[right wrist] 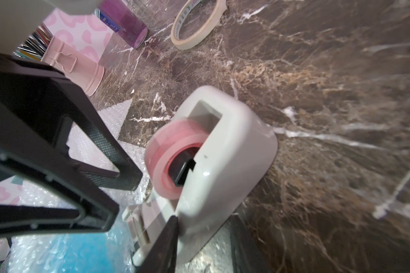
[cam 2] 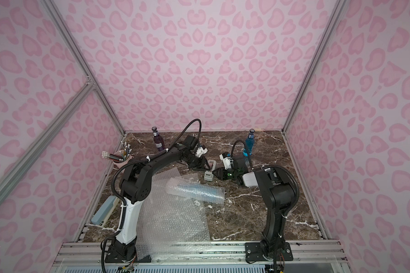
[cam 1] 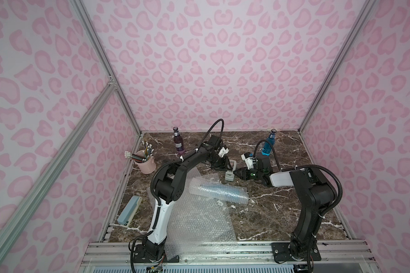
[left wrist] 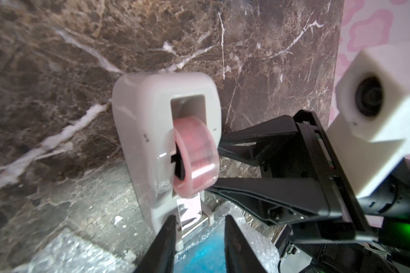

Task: Wrap wine bottles in bubble wrap
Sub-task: Tear off the tape using the Tape Cutter.

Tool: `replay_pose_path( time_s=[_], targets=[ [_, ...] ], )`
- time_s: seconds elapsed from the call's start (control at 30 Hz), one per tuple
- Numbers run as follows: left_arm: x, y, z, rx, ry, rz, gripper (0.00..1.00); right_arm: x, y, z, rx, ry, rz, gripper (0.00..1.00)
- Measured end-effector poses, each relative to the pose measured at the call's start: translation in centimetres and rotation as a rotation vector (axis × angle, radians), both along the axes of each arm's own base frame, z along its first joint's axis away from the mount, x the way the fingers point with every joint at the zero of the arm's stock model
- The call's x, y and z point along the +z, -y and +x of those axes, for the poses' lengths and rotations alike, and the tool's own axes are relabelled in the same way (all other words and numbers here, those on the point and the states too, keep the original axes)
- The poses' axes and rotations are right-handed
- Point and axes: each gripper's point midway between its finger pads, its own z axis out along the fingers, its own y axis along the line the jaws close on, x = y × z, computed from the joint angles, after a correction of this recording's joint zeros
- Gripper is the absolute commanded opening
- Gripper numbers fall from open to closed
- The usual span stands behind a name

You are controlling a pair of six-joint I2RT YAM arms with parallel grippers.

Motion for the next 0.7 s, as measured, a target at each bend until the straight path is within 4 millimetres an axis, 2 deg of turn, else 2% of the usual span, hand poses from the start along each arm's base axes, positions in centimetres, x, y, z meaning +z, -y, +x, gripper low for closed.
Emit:
replay_pose_path(
  time_s=[0.17, 0.43, 0.47, 0.7],
  targets=[
    [-1.3, 0.1, -0.4, 0.004, -0.038, -0.007, 0.36, -0.1, 0.0, -0.1, 0.004, -0.001, 0.004, 0.35],
    [-1.2, 1.1, -0.5, 0.006, -0.06, -0.067, 0.36, -0.2, -0.2, -0.3, 0.017, 0.001, 0.018, 0.34],
    [-1.2, 1.2, -0.5, 0.003, -0.06, -0.075, 0.32, -0.2, -0.2, -0.3, 0.018, 0.001, 0.02, 0.33],
    [-1.5, 1.4, -0.4, 0.006, -0.069, -0.085, 0.26, -0.2, -0.3, -0.4, 0.02, 0.002, 0.028, 0.33]
  ],
)
